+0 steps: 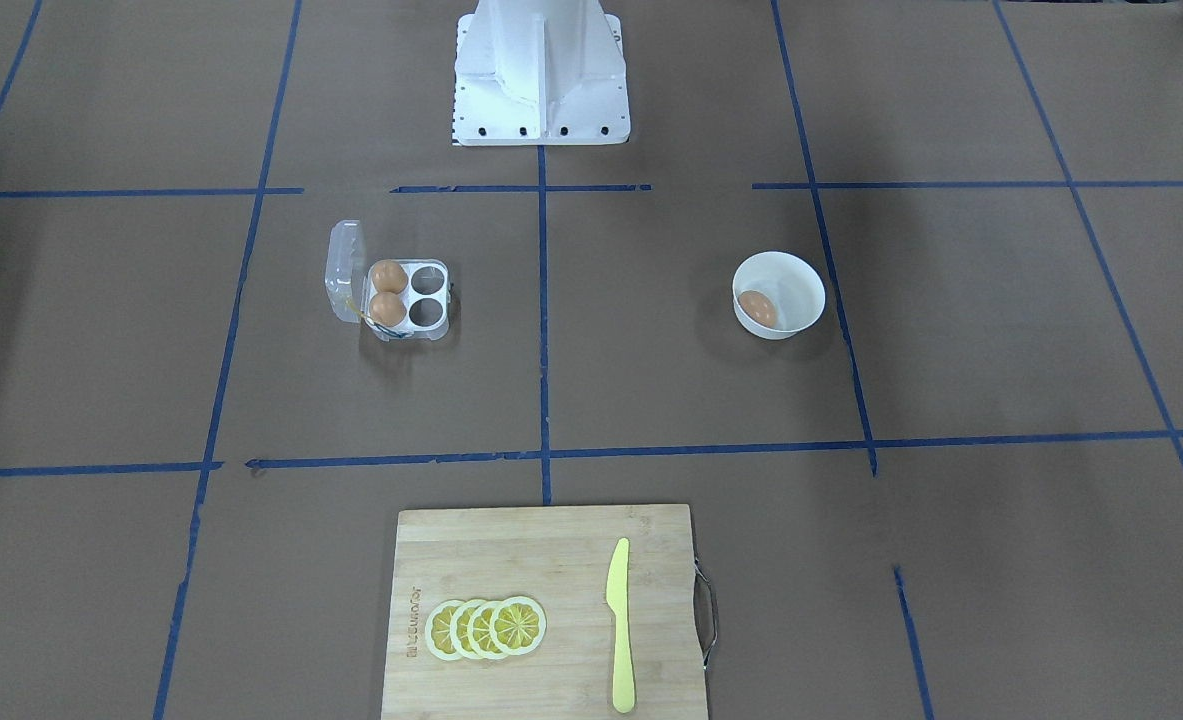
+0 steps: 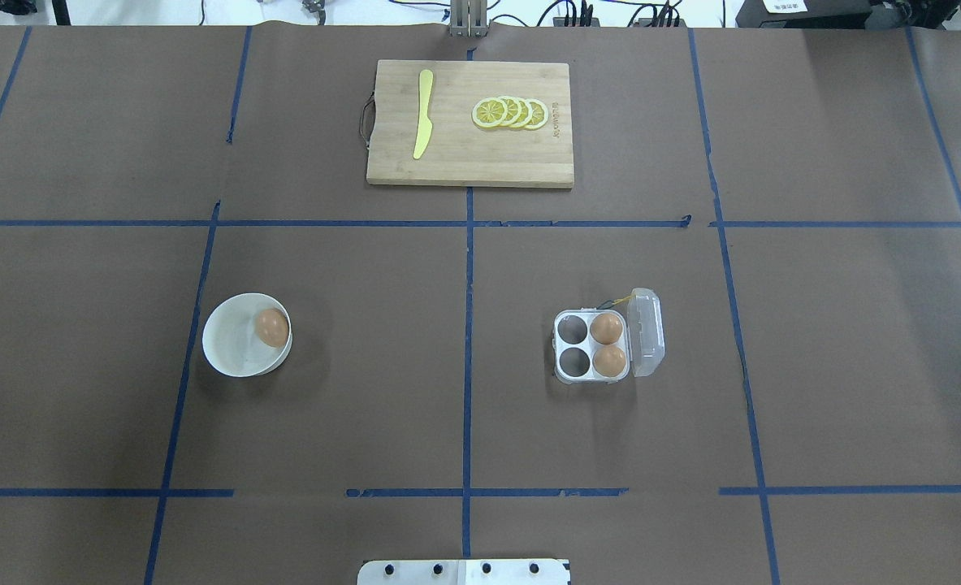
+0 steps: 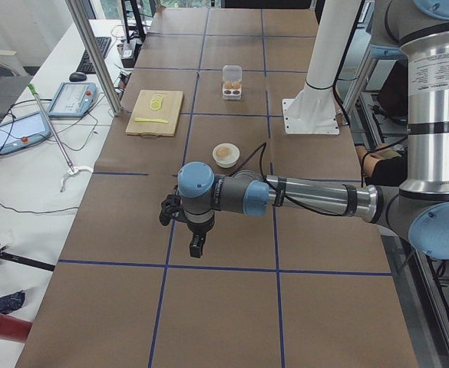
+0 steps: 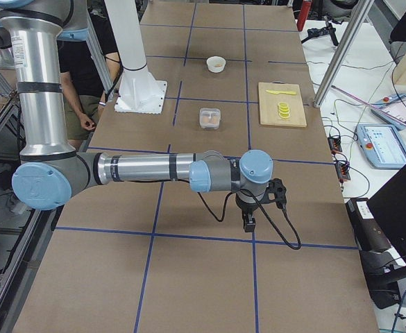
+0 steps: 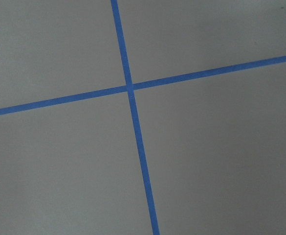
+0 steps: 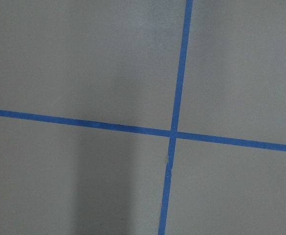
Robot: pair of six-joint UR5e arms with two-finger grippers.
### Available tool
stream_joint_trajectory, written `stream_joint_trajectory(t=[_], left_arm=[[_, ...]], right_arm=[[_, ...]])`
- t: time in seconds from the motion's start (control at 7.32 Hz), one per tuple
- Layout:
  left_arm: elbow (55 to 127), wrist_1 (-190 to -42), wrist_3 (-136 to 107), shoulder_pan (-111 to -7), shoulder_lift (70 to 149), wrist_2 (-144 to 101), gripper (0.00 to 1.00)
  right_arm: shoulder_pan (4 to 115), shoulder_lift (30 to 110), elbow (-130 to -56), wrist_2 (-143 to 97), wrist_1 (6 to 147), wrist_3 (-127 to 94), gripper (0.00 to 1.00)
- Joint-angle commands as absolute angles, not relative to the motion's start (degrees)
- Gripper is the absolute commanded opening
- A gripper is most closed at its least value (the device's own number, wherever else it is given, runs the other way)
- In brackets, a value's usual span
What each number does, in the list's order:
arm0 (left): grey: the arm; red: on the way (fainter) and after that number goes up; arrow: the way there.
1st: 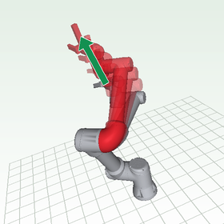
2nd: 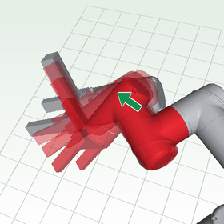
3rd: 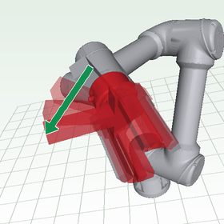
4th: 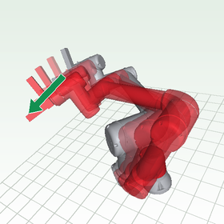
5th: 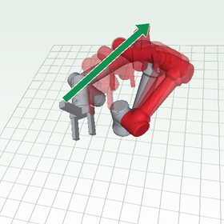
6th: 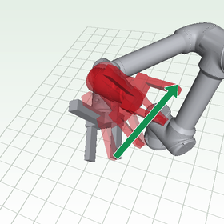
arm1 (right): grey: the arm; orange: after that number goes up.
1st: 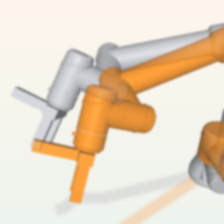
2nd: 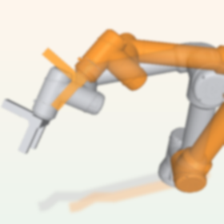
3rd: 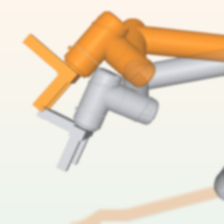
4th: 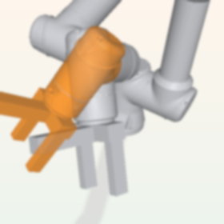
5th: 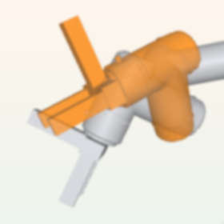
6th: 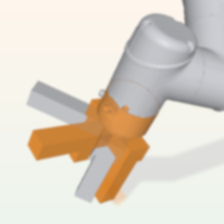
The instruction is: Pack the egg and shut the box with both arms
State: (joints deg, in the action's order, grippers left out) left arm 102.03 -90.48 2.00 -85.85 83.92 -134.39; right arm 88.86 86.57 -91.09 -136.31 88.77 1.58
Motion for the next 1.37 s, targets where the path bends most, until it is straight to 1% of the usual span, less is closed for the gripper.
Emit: stream_joint_trajectory(t=[0.0,1.23], left_arm=[[103.00,-89.21,2.11,-87.61,84.11,-134.47,1.00],[103.27,-89.47,1.58,-87.45,83.58,-135.00,1.00]], right_arm=[[88.86,86.57,-91.23,-136.32,88.77,1.50,1.00],[88.77,86.57,-91.14,-137.20,87.64,1.05,1.00]])
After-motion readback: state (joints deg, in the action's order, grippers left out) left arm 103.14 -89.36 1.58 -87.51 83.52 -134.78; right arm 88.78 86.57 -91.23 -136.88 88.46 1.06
